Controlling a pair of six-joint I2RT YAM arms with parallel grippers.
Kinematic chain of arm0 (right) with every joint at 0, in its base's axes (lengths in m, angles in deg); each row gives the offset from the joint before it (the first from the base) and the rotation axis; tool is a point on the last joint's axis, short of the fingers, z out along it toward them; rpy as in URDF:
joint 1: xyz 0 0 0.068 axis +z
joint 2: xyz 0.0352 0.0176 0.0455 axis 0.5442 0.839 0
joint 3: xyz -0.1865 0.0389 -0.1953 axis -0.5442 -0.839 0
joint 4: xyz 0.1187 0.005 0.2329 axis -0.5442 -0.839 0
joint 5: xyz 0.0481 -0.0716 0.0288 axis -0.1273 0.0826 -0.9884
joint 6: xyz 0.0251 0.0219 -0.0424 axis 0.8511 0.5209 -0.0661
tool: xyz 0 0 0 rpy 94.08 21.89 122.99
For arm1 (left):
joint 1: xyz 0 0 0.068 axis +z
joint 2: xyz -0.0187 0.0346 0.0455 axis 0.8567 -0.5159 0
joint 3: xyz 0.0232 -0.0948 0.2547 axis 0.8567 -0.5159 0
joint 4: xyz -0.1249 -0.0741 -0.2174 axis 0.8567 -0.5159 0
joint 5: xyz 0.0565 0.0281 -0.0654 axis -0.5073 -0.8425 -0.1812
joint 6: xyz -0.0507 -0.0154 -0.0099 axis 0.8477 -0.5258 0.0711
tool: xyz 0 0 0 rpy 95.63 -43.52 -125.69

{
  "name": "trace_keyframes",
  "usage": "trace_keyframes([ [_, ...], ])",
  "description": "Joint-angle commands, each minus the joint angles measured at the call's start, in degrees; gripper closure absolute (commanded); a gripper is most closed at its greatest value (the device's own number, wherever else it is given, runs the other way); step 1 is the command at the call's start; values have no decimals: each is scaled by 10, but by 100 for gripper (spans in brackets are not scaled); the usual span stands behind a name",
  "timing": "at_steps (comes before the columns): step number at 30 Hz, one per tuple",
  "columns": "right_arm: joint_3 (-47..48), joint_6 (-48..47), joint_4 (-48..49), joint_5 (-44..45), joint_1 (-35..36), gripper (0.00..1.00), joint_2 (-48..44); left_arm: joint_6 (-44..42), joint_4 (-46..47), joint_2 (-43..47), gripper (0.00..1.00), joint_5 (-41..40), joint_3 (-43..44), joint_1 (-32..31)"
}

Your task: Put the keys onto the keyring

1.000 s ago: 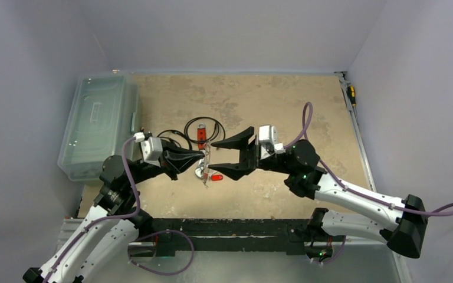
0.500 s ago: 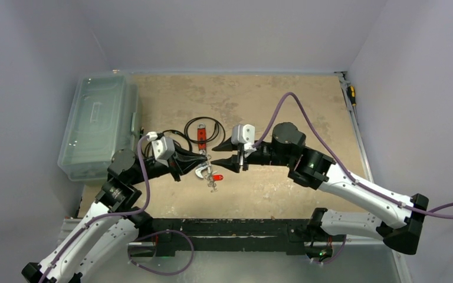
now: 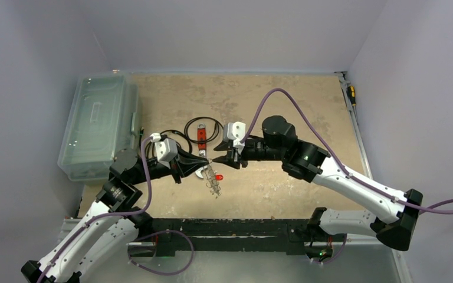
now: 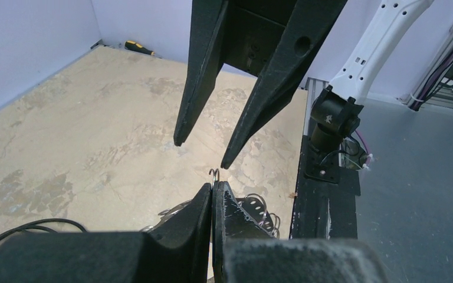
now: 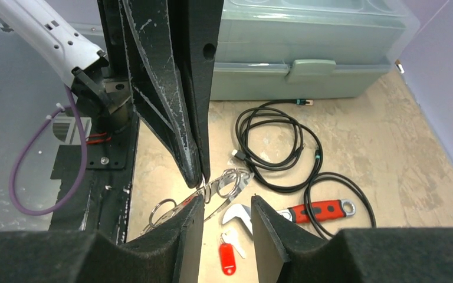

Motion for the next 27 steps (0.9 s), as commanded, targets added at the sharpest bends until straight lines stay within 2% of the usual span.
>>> trace_keyframes([
  [1,36,-12,1,-16,-2,62,1,-10,20,0,100,8,23,-4],
  [7,39,-17,-9,-50,-2,63,12,-10,20,-4,100,9,23,-6],
  [16,53,-27,-35,-47,-3,65,32,-7,22,-6,100,13,24,-7],
  [23,57,-28,-38,-47,-6,73,43,-6,24,-8,100,16,22,-7],
  [27,60,-30,-36,-60,-6,85,52,-5,24,-9,100,16,22,-7],
])
